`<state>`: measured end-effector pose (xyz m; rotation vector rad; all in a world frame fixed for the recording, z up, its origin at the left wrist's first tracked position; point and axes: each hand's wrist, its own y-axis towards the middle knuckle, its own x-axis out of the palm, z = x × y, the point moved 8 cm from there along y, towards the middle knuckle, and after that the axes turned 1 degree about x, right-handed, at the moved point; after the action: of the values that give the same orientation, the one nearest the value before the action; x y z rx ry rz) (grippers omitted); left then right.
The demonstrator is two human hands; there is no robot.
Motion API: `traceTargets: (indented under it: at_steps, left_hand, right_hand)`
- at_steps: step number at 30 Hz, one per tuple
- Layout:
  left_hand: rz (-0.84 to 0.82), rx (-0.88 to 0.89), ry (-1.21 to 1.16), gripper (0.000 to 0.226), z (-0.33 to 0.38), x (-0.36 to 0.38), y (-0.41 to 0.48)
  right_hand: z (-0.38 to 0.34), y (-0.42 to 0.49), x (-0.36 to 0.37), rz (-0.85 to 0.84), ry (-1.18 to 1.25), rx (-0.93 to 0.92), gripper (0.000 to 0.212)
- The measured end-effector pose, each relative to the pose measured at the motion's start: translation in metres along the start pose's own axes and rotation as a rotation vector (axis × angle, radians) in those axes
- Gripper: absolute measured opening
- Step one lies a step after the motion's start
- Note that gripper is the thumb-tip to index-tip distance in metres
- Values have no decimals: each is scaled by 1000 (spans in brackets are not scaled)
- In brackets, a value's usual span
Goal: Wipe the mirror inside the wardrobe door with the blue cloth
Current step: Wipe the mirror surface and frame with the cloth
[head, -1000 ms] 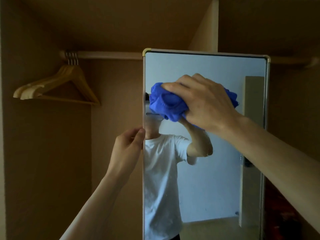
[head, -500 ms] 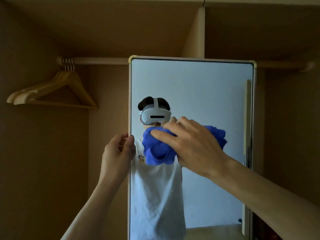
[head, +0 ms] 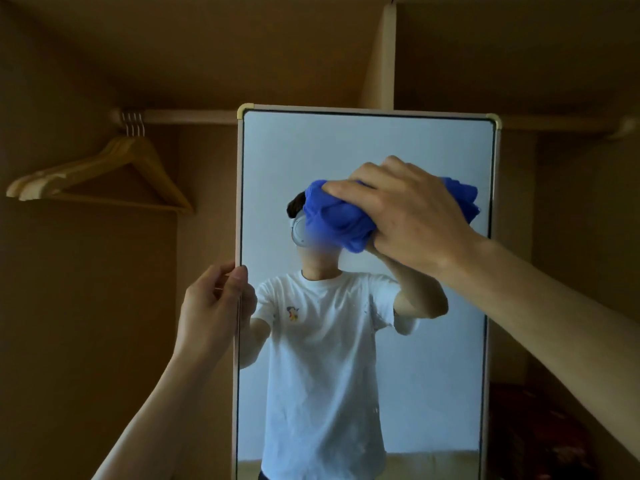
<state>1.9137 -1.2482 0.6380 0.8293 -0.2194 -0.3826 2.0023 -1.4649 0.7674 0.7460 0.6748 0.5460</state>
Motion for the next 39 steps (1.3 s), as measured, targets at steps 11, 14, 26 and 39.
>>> traceTargets:
  at_steps: [11, 14, 26, 39]
  left_hand:
    - [45, -15, 36, 18, -11, -1, -1]
    - [47, -19, 58, 21, -12, -1, -1]
    - [88, -10, 82, 15, -13, -4, -3]
    - [75, 47, 105, 18, -11, -7, -8]
  right_hand:
    - [-29, -87, 29, -42, 66, -66, 54]
    - [-23, -82, 28, -60, 48, -66, 59]
    - [60, -30, -19, 38, -24, 76, 50]
    - [18, -134, 25, -34, 57, -33, 51]
